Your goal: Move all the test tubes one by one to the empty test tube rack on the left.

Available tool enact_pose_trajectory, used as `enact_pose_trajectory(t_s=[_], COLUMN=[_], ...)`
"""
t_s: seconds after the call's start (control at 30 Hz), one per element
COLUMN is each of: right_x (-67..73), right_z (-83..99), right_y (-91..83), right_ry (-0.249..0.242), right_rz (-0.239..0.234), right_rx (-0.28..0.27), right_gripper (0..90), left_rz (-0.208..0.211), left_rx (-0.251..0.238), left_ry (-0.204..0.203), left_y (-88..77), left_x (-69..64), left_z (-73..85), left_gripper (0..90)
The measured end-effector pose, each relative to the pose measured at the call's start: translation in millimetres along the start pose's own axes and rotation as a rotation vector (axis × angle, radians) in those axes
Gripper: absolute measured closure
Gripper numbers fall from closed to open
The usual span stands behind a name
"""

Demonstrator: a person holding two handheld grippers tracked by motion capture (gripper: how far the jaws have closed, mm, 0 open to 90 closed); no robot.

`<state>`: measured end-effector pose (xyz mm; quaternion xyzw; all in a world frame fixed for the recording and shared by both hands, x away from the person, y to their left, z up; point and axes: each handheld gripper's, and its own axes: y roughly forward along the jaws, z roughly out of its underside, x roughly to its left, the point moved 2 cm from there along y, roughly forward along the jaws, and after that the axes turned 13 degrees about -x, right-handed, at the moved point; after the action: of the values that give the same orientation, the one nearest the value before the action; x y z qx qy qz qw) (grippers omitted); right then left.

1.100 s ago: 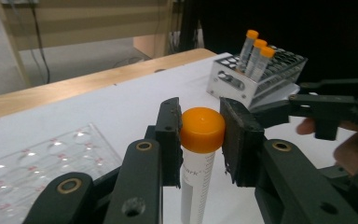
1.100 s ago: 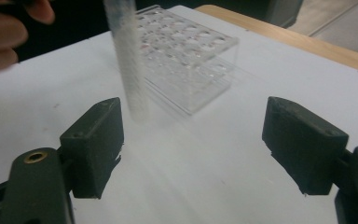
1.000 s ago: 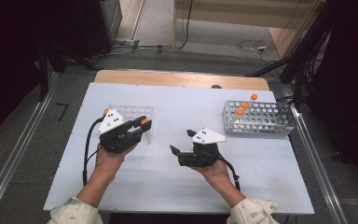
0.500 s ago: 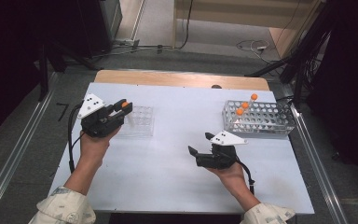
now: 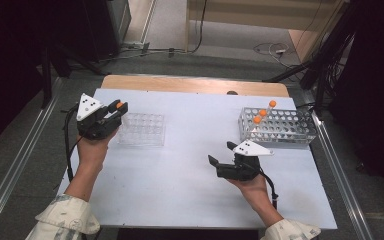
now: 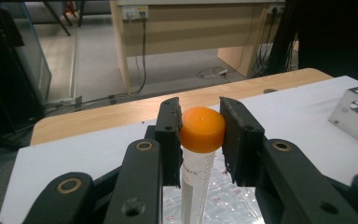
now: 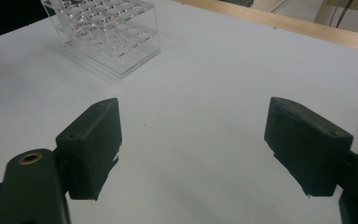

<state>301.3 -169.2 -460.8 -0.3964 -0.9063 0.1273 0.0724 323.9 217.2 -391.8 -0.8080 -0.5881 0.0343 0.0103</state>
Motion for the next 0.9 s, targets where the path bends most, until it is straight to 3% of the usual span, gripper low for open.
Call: enact_pose_trajectory(t_s=[0.23,0.5,0.77,0.9], right_x=[-0.8,-2.0,-1.4,-1.0], right_z=[0.5,1.8,1.4,1.2], right_y=[0.0,1.0,-0.1,0.0], right_ry=[0.021,0.036,0.037,0.039], right_rz=[0.000,0.005,0.004,0.003], right_rx=[0.003,0.010,0.004,0.005], right_gripper=[11.4,9.1,9.2,9.2], left_rz=[-0.027,-0.026,-0.038,-0.042], left_rx=[0.006,0.027,0.063,0.093], left_ry=[0.011,0.046,0.034,0.046], left_y=[5.8,9.1,9.7,11.7], left_x=[6.0,1.2,2.0,1.6], left_z=[6.3,12.2,37.2,44.8], left_gripper=[71.0,71.0,70.9,70.7])
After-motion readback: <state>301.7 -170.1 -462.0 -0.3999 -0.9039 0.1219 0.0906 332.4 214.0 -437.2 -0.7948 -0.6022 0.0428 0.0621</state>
